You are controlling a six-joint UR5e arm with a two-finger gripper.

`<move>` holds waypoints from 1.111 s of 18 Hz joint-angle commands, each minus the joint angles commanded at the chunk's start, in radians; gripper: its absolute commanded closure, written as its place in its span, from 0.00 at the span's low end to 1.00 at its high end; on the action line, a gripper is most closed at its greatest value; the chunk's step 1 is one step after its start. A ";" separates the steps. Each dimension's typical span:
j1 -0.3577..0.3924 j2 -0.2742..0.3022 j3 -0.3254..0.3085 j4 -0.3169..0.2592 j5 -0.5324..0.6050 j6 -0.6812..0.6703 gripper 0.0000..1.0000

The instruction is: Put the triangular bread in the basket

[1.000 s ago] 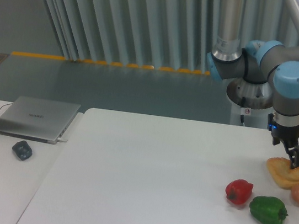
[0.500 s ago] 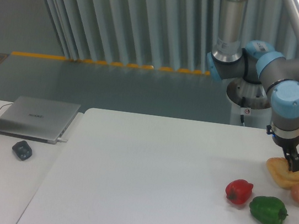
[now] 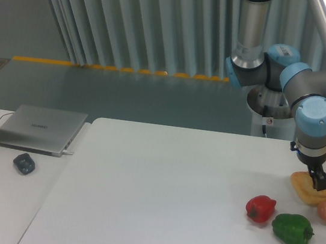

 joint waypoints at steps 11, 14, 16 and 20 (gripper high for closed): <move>0.006 -0.023 0.008 0.034 -0.002 0.017 0.00; 0.006 -0.028 0.011 0.034 -0.002 0.017 0.00; 0.006 -0.034 0.012 0.035 -0.002 0.017 0.00; 0.005 -0.046 0.008 0.035 0.000 0.018 0.00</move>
